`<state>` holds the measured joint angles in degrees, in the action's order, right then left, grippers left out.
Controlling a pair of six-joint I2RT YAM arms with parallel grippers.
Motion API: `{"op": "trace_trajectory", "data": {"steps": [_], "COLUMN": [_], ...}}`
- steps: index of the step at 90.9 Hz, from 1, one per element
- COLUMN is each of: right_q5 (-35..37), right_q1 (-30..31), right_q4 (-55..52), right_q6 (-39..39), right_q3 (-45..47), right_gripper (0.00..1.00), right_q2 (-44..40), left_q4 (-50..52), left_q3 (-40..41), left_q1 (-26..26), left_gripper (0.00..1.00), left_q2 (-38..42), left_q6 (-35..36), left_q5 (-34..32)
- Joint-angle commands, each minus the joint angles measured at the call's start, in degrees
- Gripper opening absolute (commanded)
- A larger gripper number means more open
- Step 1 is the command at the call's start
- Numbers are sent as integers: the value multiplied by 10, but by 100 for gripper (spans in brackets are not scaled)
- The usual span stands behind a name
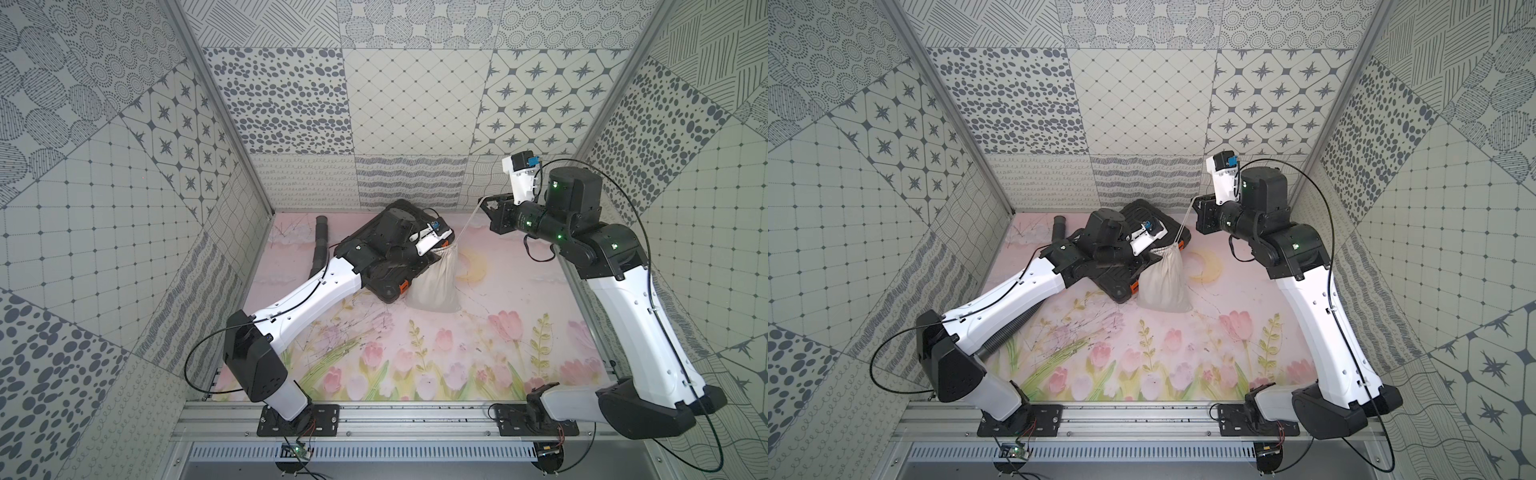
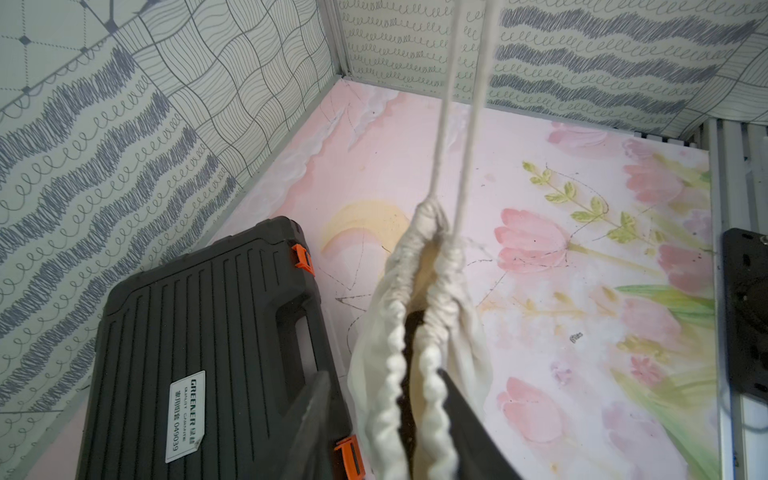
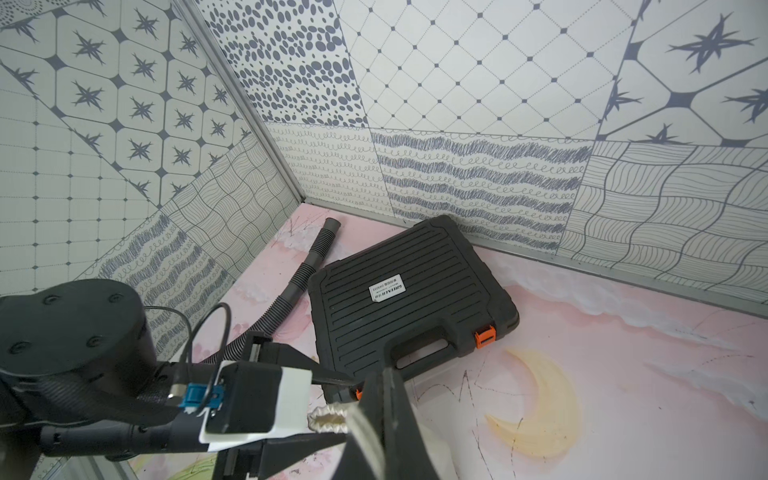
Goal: Close the soil bag
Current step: Frap the soil bag at the center of the board.
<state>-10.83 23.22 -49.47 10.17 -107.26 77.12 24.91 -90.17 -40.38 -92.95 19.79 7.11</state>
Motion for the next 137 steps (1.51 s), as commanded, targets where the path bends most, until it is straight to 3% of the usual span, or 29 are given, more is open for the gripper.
{"op": "trace_trajectory", "data": {"steps": [1,24,39,77,97,112,119,137], "right_q5": [12,6,1,7,7,12,15,20], "right_q1": [3,3,3,5,5,5,5,6], "right_q4": [67,66,66,66,63,62,61,61], "right_q6": [9,8,11,13,11,8,6,7], "right_q3": [-34,-39,-40,-50,-60,-67,-73,-90], "right_gripper": [0,0,0,0,0,0,0,0], "right_q2": [-4,3,8,15,25,30,34,44], "left_q4": [35,-21,-38,-121,-130,-123,-113,-104], "left_q3": [-34,-42,-59,-155,-189,-207,-207,-162], "left_q1": [-7,-11,-12,-20,-27,-35,-35,-38], "left_gripper": [54,80,96,95,79,25,9,15], "left_q2": [-20,-1,6,-84,-126,-150,-154,-147], "left_q6": [-1,-24,-51,-98,-110,-111,-107,-96], "left_q5": [16,8,43,127,144,146,142,129]}}
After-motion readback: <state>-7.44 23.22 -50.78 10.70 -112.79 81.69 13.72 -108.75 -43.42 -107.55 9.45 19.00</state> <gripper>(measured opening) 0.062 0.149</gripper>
